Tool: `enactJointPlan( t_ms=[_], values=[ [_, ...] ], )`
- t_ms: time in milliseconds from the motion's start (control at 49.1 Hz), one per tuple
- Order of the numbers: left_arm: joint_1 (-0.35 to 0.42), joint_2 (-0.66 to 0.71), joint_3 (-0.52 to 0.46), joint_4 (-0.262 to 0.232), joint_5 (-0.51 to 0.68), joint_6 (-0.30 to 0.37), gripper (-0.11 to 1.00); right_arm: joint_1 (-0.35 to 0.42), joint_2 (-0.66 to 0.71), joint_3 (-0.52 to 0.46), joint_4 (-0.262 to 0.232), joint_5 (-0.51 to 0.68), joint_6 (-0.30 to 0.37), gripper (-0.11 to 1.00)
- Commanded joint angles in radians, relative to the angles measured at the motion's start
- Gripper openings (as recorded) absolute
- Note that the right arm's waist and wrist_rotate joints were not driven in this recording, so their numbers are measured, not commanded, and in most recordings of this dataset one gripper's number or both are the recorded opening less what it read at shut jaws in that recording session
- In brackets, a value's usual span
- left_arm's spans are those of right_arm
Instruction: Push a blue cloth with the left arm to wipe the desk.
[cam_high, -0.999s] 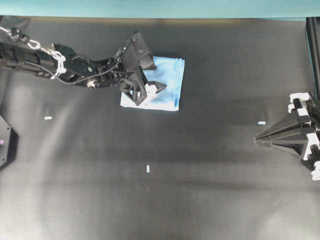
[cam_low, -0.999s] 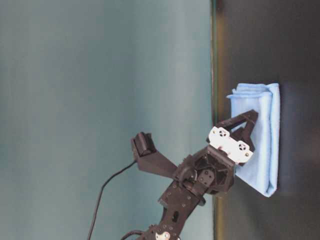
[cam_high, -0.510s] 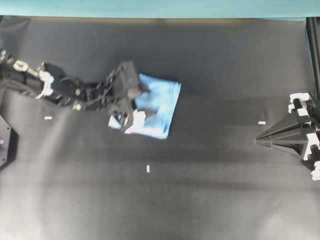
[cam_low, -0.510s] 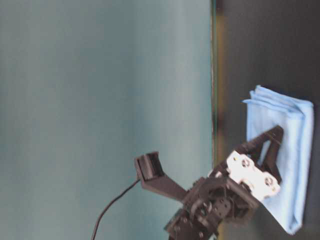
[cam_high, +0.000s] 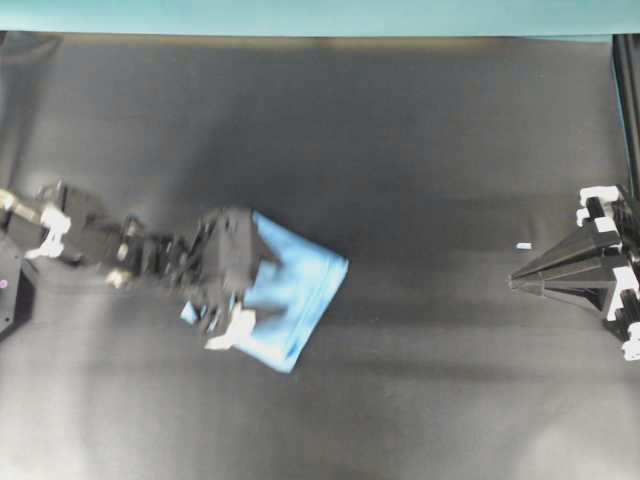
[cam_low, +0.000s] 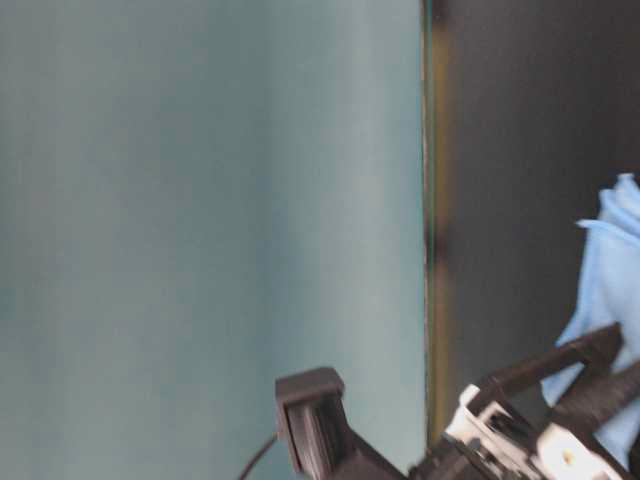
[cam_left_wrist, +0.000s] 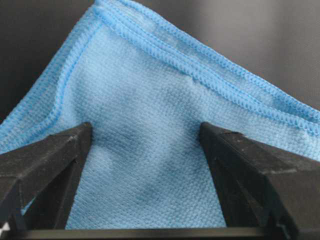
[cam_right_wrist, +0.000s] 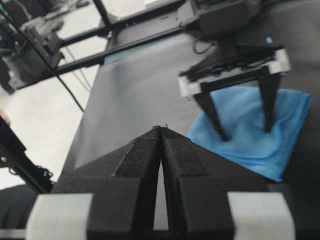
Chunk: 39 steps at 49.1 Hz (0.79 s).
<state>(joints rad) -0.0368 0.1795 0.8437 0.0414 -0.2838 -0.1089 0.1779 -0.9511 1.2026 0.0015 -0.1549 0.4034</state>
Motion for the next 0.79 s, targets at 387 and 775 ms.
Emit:
enactJointPlan(
  t_ms=[387,775],
  values=[
    [-0.189,-0.035,0.035,0.003,0.008,-0.006,0.86,0.000,0.003,-0.006,0.029,-0.011,0.002,-0.01],
    [-0.333,-0.091,0.100,0.002,0.054,-0.117,0.85,-0.002,-0.005,-0.005,0.029,-0.006,0.000,-0.01]
  ],
)
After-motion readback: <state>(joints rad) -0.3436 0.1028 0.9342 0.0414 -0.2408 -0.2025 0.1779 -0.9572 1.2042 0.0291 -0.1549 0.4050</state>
